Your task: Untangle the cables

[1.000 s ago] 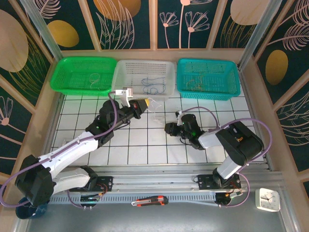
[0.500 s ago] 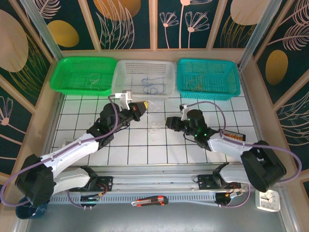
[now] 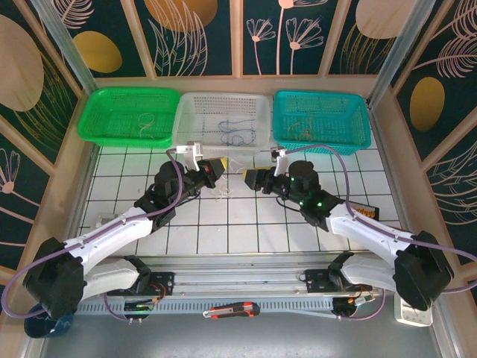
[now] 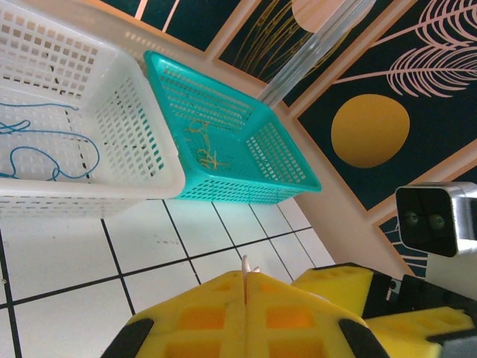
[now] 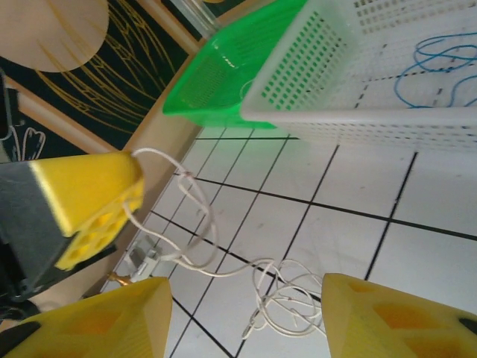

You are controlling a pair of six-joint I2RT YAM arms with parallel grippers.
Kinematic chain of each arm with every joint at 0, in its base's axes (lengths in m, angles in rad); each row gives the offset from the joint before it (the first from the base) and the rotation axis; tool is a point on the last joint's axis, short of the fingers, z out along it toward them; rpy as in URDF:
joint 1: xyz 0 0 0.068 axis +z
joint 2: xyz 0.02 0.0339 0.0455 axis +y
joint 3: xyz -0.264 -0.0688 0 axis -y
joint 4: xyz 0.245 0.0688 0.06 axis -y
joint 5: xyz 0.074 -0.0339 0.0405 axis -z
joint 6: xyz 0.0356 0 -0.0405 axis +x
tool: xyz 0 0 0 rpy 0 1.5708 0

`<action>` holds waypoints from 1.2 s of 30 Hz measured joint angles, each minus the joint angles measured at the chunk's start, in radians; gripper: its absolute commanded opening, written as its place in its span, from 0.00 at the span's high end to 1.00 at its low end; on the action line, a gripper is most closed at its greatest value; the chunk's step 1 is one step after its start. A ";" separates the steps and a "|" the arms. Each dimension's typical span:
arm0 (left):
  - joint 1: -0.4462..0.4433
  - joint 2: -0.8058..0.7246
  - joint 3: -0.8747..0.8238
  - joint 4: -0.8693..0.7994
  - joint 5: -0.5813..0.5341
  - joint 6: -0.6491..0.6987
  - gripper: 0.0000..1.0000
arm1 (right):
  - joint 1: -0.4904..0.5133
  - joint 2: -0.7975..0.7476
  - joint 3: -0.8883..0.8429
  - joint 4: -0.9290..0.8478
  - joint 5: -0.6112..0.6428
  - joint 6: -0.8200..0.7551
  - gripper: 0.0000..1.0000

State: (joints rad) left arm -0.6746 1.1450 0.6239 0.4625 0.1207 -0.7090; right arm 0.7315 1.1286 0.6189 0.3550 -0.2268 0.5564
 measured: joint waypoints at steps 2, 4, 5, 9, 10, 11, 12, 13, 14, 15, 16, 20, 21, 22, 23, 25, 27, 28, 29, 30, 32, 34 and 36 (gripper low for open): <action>0.000 0.000 -0.002 0.002 -0.002 0.000 1.00 | 0.020 0.000 0.010 0.006 0.002 0.004 0.44; 0.000 0.000 -0.004 0.005 -0.002 0.000 1.00 | 0.037 0.007 0.026 0.015 0.002 0.005 0.44; 0.001 0.000 -0.006 0.005 -0.002 0.000 1.00 | 0.044 0.014 0.034 0.020 0.002 0.005 0.44; 0.001 0.000 -0.009 0.005 -0.002 0.000 1.00 | 0.061 0.063 0.064 0.054 0.010 0.006 0.45; 0.001 0.000 -0.009 0.005 -0.002 0.000 1.00 | 0.063 0.080 0.069 0.063 0.013 0.008 0.46; 0.001 0.000 -0.009 0.006 -0.002 0.000 1.00 | 0.063 0.095 0.074 0.068 0.016 0.008 0.46; 0.001 0.000 -0.009 0.005 -0.002 0.000 1.00 | 0.063 0.112 0.079 0.071 0.017 0.008 0.48; 0.001 0.000 -0.009 0.006 -0.002 0.000 1.00 | 0.063 0.130 0.081 0.078 0.020 0.008 0.49; 0.001 0.000 -0.009 0.006 -0.002 0.000 1.00 | 0.063 0.145 0.082 0.084 0.021 0.008 0.51; 0.001 0.000 -0.009 0.006 -0.003 0.000 1.00 | 0.063 0.161 0.083 0.088 0.024 0.009 0.52; 0.001 0.000 -0.009 0.006 -0.004 0.000 1.00 | 0.063 0.174 0.083 0.091 0.026 0.009 0.56; 0.001 -0.007 -0.011 0.006 -0.009 0.000 1.00 | 0.063 0.199 0.083 0.091 0.046 0.005 0.83; 0.001 -0.010 -0.011 0.005 -0.011 0.000 1.00 | 0.062 0.199 0.083 0.091 0.052 0.004 0.91; 0.001 -0.014 -0.012 0.006 -0.015 0.000 1.00 | 0.061 0.198 0.083 0.092 0.061 0.005 0.98; 0.001 -0.017 -0.013 0.005 -0.019 0.000 1.00 | 0.060 0.198 0.083 0.091 0.068 -0.001 1.00; 0.001 -0.020 -0.015 0.005 -0.028 0.000 1.00 | 0.053 0.193 0.080 0.085 0.080 -0.007 1.00; 0.001 -0.021 -0.021 0.005 -0.036 0.000 1.00 | 0.041 0.171 0.076 0.053 0.098 -0.023 1.00; 0.001 -0.023 -0.026 0.005 -0.042 0.000 1.00 | 0.034 0.154 0.076 0.028 0.112 -0.033 1.00; 0.000 -0.023 -0.031 0.005 -0.045 0.001 1.00 | 0.027 0.138 0.076 0.005 0.127 -0.046 1.00; 0.000 -0.023 -0.037 0.005 -0.050 0.001 1.00 | 0.022 0.120 0.076 -0.021 0.145 -0.061 1.00; 0.000 -0.023 -0.050 0.005 -0.051 0.005 1.00 | 0.016 0.089 0.082 -0.080 0.179 -0.093 1.00; -0.003 -0.023 -0.062 0.006 -0.051 0.010 1.00 | 0.012 0.064 0.093 -0.136 0.184 -0.135 1.00; -0.005 -0.023 -0.072 0.008 -0.051 0.017 1.00 | 0.010 0.050 0.114 -0.179 0.158 -0.175 1.00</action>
State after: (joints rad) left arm -0.6800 1.1221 0.5522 0.4709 0.0700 -0.6918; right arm 0.7418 1.1790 0.7334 0.1761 -0.0685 0.3809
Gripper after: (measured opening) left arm 0.043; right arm 0.055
